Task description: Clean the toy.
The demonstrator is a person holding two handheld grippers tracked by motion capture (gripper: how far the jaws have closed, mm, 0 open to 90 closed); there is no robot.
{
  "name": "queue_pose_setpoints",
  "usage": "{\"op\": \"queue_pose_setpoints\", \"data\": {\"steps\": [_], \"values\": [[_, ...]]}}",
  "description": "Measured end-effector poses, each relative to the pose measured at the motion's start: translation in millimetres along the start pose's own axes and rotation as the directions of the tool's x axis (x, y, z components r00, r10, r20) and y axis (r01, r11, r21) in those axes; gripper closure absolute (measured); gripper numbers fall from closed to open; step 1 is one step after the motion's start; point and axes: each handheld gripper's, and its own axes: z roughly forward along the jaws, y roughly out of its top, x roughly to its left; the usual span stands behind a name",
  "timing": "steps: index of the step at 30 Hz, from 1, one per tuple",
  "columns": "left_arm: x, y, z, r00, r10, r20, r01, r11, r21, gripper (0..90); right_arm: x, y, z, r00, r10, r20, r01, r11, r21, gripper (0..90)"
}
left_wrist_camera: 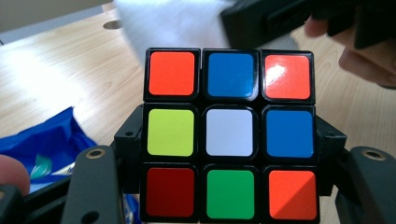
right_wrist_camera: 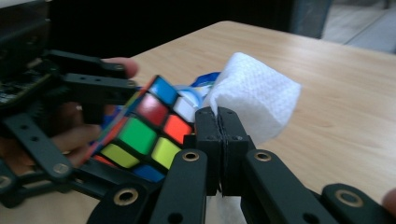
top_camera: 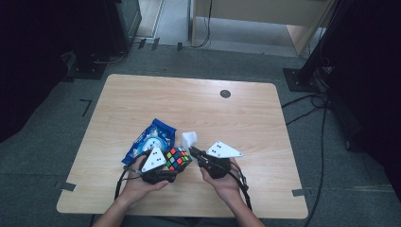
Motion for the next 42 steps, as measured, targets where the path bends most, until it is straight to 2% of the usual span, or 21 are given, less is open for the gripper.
{"op": "queue_pose_setpoints", "data": {"steps": [2,4,6,11,13,16,18,19,21,23,25,27,28,30,32,33,34,36,38,40,42], "values": [[-1.8,-0.4,0.6,0.9999,0.008,0.011,-0.008,1.0,0.001,34.0,4.1,0.4,2.2,0.9996,0.0,-0.03,0.0,1.0,-0.001,90.0],[-3.0,-1.7,1.9,0.9998,0.018,0.007,-0.019,0.9997,0.013,33.9,7.6,2.0,1.8,0.9986,0.011,-0.052,-0.012,1.0,-0.015,90.0],[-2.9,-2.2,2.8,0.9999,0.017,-0.001,-0.017,0.9997,0.017,34.0,11.6,5.7,-0.1,0.9951,0.023,-0.096,-0.025,0.999,-0.028,90.0],[0.3,-0.8,-1.5,0.9998,0.005,-0.017,-0.005,1.0,-0.007,34.0,20.1,12.5,-8.1,0.9859,0.01,-0.167,-0.018,0.999,-0.05,90.0],[2.8,-0.9,-3.4,0.9997,-0.001,-0.026,0.0,0.9999,-0.011,34.0,18.9,12.6,-10.5,0.9821,0.011,-0.188,-0.021,0.998,-0.052,90.0],[7.7,-1.6,-6.2,0.9989,-0.007,-0.046,0.006,0.9999,-0.01,34.0,13.0,10.3,-12.4,0.9837,0.011,-0.179,-0.017,0.999,-0.037,90.0],[12.0,-2.0,-9.0,0.9979,-0.018,-0.063,0.017,0.9997,-0.018,33.9,7.0,7.4,-13.6,0.9899,0.022,-0.14,-0.024,1.0,-0.017,90.0],[14.4,-2.2,-10.9,0.9971,-0.026,-0.071,0.025,0.9995,-0.022,33.9,0.7,4.4,-13.5,0.9942,0.024,-0.105,-0.024,1.0,0.005,90.0],[19.5,-2.8,-14.4,0.9955,-0.04,-0.086,0.037,0.9988,-0.031,34.0,-12.3,-1.8,-12.3,0.9975,0.058,-0.04,-0.055,0.997,0.06,90.0],[23.7,-3.3,-17.2,0.994,-0.053,-0.096,0.049,0.9981,-0.036,33.9,-26.3,-9.4,-10.7,0.996,0.085,0.028,-0.088,0.989,0.115,89.9],[26.0,-3.4,-18.6,0.9932,-0.058,-0.101,0.055,0.9977,-0.039,33.9,-38.9,-16.9,-9.0,0.9911,0.083,0.104,-0.1,0.98,0.169,89.4],[26.5,-3.3,-19.0,0.9928,-0.062,-0.102,0.058,0.9975,-0.042,33.9,-48.1,-23.1,-6.2,0.98,0.089,0.178,-0.129,0.966,0.224,82.7],[26.4,-3.2,-18.9,0.9929,-0.061,-0.102,0.057,0.9975,-0.042,34.0,-50.5,-25.3,-5.5,0.9725,0.085,0.217,-0.135,0.966,0.223,75.5],[25.9,-2.9,-18.4,0.9932,-0.058,-0.101,0.054,0.9977,-0.041,33.9,-50.4,-26.4,-5.0,0.9555,0.048,0.291,-0.114,0.97,0.217,62.4],[25.4,-2.8,-17.9,0.9933,-0.058,-0.099,0.055,0.9977,-0.04,33.9,-46.1,-24.3,-6.0,0.9365,0.025,0.35,-0.096,0.978,0.186,54.2],[25.1,-2.9,-17.5,0.9934,-0.06,-0.098,0.056,0.9976,-0.04,33.9,-44.1,-23.2,-6.6,0.9315,0.024,0.363,-0.09,0.982,0.167,51.9],[24.7,-2.9,-17.1,0.9936,-0.059,-0.096,0.056,0.9977,-0.038,33.9,-41.2,-22.3,-6.7,0.9307,0.034,0.364,-0.094,0.985,0.148,49.7],[23.8,-2.8,-16.4,0.9938,-0.058,-0.095,0.055,0.9979,-0.034,34.0,-35.2,-23.8,-1.0,0.9356,0.032,0.352,-0.091,0.984,0.153,43.6],[22.5,-2.7,-15.8,0.9943,-0.057,-0.091,0.054,0.9979,-0.034,33.9,-30.9,-30.0,11.9,0.9381,0.0,0.346,-0.08,0.973,0.217,39.5],[21.2,-2.6,-15.4,0.995,-0.055,-0.084,0.052,0.9981,-0.032,33.9,-33.1,-37.7,23.0,0.9335,-0.021,0.358,-0.08,0.96,0.267,39.7],[20.2,-2.8,-14.8,0.9953,-0.057,-0.079,0.055,0.998,-0.033,34.0,-38.7,-43.6,29.2,0.9307,-0.001,0.366,-0.113,0.95,0.29,42.8]]}}
